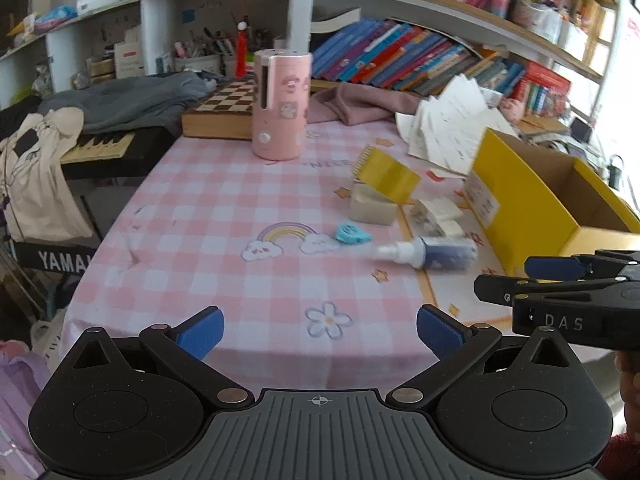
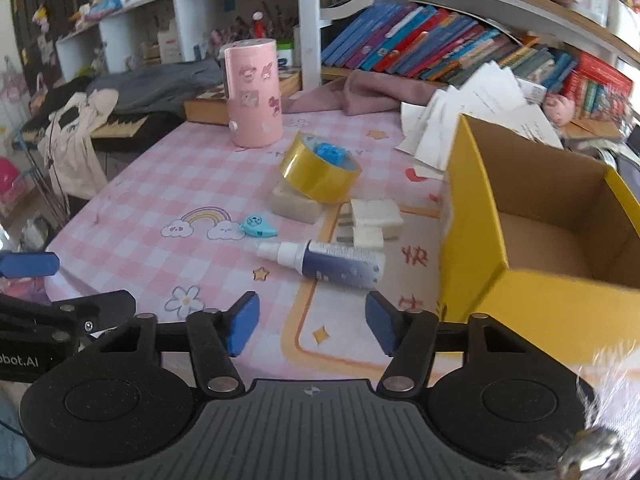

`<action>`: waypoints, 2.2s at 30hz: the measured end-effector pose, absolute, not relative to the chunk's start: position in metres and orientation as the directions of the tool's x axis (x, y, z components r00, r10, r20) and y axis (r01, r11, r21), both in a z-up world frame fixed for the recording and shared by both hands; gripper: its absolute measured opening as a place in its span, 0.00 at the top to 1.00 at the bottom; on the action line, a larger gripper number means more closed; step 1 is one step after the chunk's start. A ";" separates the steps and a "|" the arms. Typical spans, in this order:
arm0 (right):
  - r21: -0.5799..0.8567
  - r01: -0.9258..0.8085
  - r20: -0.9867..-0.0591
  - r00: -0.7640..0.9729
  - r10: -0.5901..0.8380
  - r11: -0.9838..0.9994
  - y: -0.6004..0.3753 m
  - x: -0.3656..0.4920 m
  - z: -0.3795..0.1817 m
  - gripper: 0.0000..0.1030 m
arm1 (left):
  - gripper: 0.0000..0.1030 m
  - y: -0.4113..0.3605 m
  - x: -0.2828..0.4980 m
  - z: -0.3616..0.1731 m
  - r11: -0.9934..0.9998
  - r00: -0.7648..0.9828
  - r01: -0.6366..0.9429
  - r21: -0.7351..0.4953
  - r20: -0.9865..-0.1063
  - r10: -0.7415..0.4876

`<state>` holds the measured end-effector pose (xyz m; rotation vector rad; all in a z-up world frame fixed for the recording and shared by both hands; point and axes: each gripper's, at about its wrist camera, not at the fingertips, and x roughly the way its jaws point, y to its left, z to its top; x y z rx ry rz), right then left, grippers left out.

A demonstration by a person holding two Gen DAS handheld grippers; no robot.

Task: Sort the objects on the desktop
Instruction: 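Grasp the blue spray bottle with the right gripper while the left gripper grasps the blue whistle, then lift the spray bottle and whistle and carry both over the yellow box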

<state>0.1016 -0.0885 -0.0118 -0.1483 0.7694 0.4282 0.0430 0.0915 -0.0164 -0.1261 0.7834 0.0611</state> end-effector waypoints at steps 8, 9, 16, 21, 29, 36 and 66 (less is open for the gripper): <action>-0.041 -0.512 -0.739 0.594 0.319 0.858 -0.071 0.143 -0.026 0.52 | 0.00 0.108 0.080 -0.026 0.975 0.680 -0.195 -0.108 -0.731 0.055; -0.056 -0.526 -0.743 0.589 0.316 0.849 -0.068 0.147 -0.028 0.52 | 0.00 0.110 0.084 -0.028 0.973 0.676 -0.203 -0.108 -0.734 0.060; -0.157 -0.611 -0.772 0.566 0.290 0.776 -0.049 0.172 -0.044 0.50 | 0.00 0.112 0.112 -0.037 0.966 0.650 -0.231 -0.115 -0.757 0.065; -0.198 -0.654 -0.804 0.534 0.260 0.730 -0.042 0.187 -0.057 0.44 | 0.00 0.113 0.129 -0.043 0.963 0.635 -0.238 -0.124 -0.771 0.057; -0.115 -0.689 -0.860 0.430 0.275 0.715 -0.054 0.199 -0.066 0.59 | 0.08 0.106 0.158 -0.053 0.967 0.631 -0.204 -0.152 -0.776 0.011; -0.044 -0.676 -0.879 0.377 0.294 0.735 -0.070 0.200 -0.063 0.67 | 0.31 0.083 0.193 -0.071 0.990 0.608 -0.102 -0.102 -0.794 -0.019; 0.057 -0.643 -0.768 0.460 0.445 0.764 -0.080 0.201 -0.031 0.70 | 0.73 0.072 0.156 -0.020 0.997 0.733 -0.062 -0.056 -0.680 0.008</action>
